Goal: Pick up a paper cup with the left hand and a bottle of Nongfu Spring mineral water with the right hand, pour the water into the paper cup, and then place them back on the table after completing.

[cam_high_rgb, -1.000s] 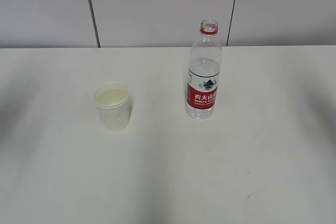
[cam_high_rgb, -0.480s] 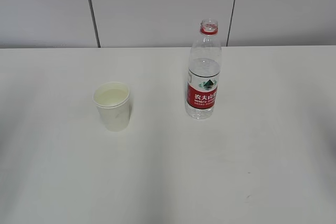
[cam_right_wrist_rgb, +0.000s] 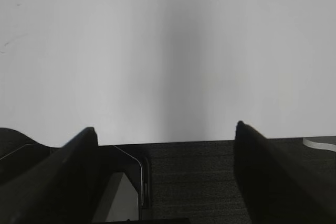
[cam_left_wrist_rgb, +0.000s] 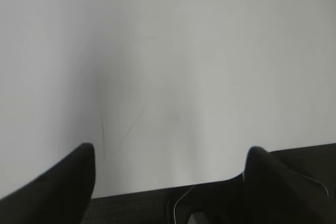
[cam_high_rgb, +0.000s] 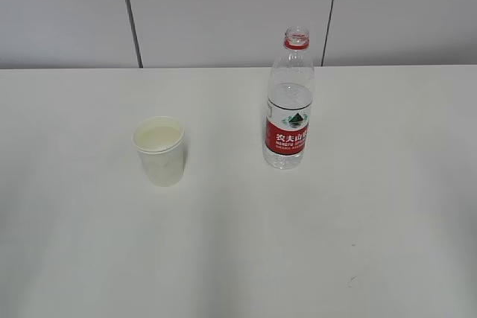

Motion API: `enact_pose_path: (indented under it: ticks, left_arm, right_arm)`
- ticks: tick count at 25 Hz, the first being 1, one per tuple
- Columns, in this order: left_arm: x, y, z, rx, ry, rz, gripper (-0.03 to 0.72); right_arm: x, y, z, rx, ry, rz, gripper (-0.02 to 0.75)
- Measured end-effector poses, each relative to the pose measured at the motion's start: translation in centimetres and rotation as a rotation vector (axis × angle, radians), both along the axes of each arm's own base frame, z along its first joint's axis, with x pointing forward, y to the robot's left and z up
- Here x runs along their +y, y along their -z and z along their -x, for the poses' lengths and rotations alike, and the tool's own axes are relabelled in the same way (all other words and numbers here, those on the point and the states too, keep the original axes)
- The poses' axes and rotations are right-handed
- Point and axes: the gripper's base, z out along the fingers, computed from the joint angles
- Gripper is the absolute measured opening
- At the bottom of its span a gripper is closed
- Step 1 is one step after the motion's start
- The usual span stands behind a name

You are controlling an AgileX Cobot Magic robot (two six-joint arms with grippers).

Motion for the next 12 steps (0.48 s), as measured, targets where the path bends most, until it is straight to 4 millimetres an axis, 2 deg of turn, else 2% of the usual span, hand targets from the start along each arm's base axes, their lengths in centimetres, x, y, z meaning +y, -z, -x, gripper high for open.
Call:
enact_pose_path:
  ticks: [6,12]
  left_arm:
    - [-0.3,-0.7,2.9,-0.122,0.008,0.019,0.531]
    - [-0.4,-1.2,6.5,-0.333,0.011,0.012,0.512]
  right_arm:
    - [0.3,2.3,1.1,0.037,-0.011,-0.016,0.588]
    - [0.9,1.9,2.1,-0.037,-0.077,-0.004,0.588]
